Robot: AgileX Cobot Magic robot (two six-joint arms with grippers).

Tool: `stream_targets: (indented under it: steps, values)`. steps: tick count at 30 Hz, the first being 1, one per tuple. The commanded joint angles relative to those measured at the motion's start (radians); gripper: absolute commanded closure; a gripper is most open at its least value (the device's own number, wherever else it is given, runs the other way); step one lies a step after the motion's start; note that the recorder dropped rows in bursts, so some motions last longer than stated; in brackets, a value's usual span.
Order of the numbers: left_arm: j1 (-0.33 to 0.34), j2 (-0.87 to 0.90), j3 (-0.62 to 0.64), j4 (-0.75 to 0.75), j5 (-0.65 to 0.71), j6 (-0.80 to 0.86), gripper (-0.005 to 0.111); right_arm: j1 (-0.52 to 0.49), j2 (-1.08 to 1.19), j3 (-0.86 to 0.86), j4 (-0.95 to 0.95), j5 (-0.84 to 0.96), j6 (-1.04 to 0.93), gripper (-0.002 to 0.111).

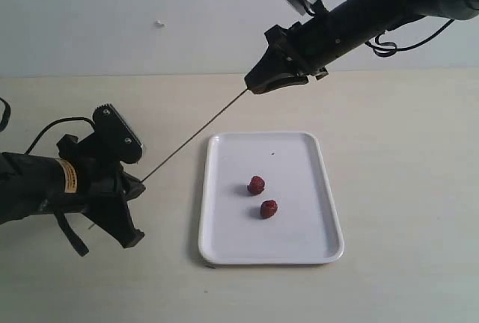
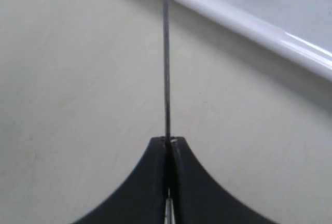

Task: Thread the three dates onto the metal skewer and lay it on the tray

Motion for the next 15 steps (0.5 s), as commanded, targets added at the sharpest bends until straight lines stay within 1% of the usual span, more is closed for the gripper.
stream_targets:
  steps: [1,15]
  values:
    - [0.004,-0.008,0.006,0.000,-0.012,0.004,0.107,-0.005,-0.009,-0.007,0.057,0.000,-0.014,0.081]
    - [0.004,-0.013,0.006,0.000,-0.022,0.004,0.107,-0.005,-0.009,-0.007,0.042,0.000,-0.017,0.081]
